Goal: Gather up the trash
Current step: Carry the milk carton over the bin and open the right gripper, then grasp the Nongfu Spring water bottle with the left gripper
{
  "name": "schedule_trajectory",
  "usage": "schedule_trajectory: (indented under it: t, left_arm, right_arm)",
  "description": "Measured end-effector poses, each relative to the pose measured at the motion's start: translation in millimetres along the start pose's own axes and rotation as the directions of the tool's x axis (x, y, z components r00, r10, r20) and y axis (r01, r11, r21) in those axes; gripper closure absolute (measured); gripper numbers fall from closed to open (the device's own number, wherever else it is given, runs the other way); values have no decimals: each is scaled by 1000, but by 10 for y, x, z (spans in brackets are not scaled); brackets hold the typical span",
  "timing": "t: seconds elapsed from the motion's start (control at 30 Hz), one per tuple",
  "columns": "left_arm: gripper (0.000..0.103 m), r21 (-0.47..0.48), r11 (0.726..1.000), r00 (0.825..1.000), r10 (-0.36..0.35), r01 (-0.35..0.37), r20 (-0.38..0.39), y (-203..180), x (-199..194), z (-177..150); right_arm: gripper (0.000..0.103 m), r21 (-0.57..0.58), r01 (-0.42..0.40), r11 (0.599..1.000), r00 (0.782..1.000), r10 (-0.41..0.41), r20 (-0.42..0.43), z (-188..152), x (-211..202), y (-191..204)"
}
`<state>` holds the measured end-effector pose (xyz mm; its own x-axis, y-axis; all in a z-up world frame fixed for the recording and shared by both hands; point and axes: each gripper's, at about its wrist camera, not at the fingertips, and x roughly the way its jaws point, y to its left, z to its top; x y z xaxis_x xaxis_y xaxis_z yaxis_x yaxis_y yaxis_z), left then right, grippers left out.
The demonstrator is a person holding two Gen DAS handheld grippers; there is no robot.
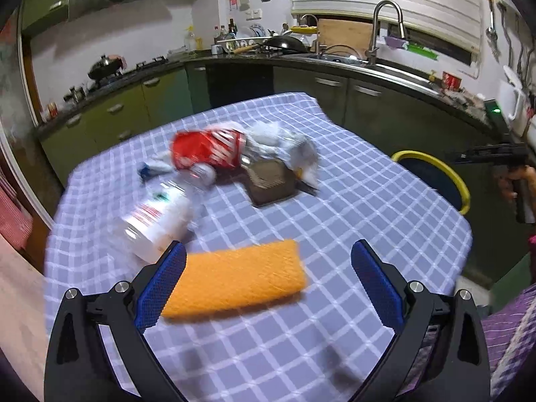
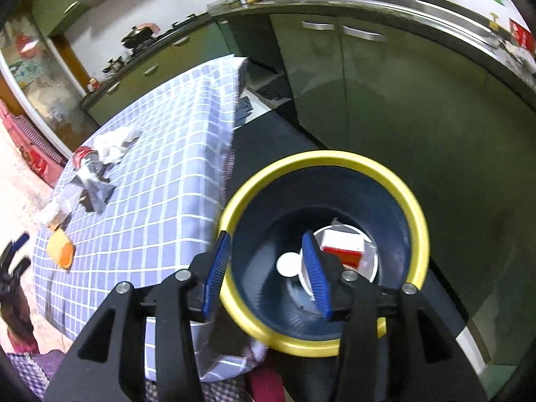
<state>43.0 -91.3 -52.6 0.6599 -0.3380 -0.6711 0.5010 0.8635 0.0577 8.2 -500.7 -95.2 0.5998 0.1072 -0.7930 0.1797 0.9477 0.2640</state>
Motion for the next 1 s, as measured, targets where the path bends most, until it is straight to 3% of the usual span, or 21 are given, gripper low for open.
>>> schedule_trajectory:
  t: [0.1, 0.23, 0.5, 0.7, 0.93, 1.0]
  left_arm:
    - [5, 13, 1000, 1000, 27, -27, -10, 245, 43, 155]
    - [5, 24, 1000, 998, 14, -13, -60, 575, 253, 332]
    - [5, 59, 988, 971, -130, 144, -201, 1076, 875, 530]
    - [5, 52, 981, 938, -161, 186, -307, 1131, 1271, 510]
    - [6, 63, 983, 925, -139, 172, -354, 1104, 1455, 492]
    - [10, 72, 984, 920, -122, 160, -371, 1101, 1490, 473]
  right_arm:
    - [57, -19, -14, 1000, 1000, 14, -3, -33, 2, 109]
    - [55, -30, -34, 999, 999, 34, -4, -52, 15, 217]
    - [53, -25, -43, 999, 999, 43, -24, -54, 111, 366]
    - [51, -31, -43, 999, 998, 42, -42, -12, 200, 474]
    - [51, -47, -55, 997, 996, 52, -67, 37, 341, 618]
    - [51, -54, -62, 997, 996, 58, -73, 43, 373, 664]
